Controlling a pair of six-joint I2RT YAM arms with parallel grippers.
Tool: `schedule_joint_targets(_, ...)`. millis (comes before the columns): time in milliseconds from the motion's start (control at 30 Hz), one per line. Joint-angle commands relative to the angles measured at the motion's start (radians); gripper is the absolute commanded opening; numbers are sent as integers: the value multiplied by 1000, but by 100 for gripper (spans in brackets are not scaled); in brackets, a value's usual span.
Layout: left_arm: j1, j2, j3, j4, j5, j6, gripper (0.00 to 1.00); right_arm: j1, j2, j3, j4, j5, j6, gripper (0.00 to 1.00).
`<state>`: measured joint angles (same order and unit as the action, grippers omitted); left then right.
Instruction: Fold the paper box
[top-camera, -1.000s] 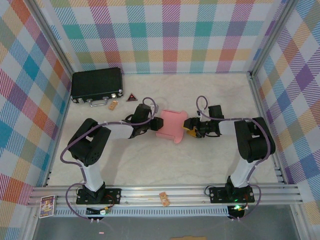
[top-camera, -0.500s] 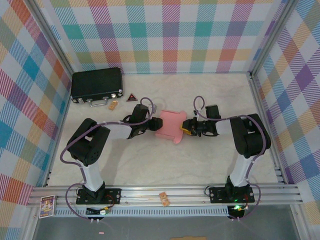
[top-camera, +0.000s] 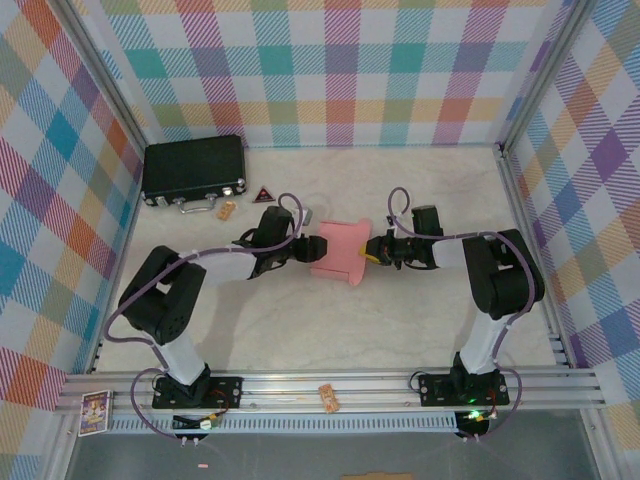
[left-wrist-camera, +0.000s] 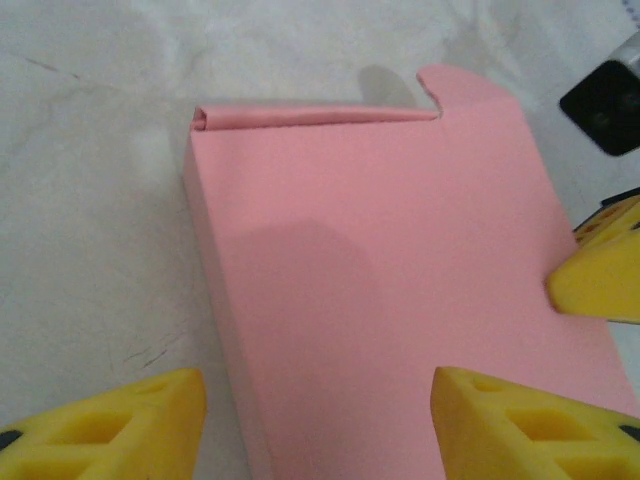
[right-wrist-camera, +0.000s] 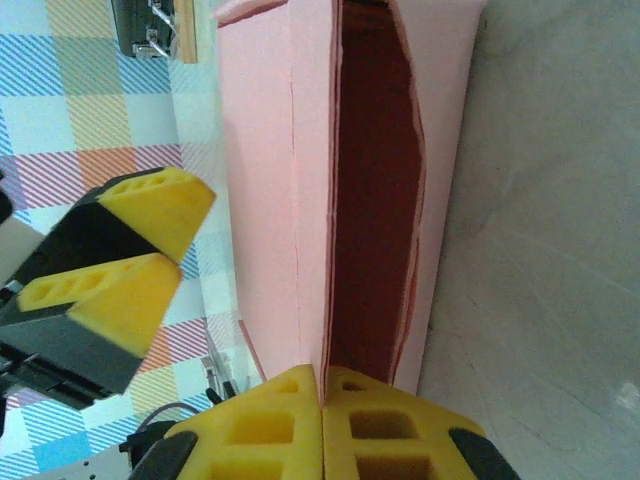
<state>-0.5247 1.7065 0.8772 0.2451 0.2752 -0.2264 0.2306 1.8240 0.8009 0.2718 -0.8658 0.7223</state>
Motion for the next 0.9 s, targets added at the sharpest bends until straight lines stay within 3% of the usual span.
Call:
schedule_joint_targets(0, 4, -72, -31, -11, -25, 88, 63, 8, -33, 20, 0, -19, -4, 8)
schedule_joint_targets(367, -60, -134, -55, -89, -73, 342, 64, 10, -31, 46, -73, 3, -27, 9)
schedule_joint_targets(733, -88, -107, -30, -129, -101, 403, 64, 14, 28, 63, -171, 112, -59, 9)
schedule_joint_targets(867, -95, -115, -38, -119, -125, 455, 65, 16, 32, 79, -221, 142, -80, 16)
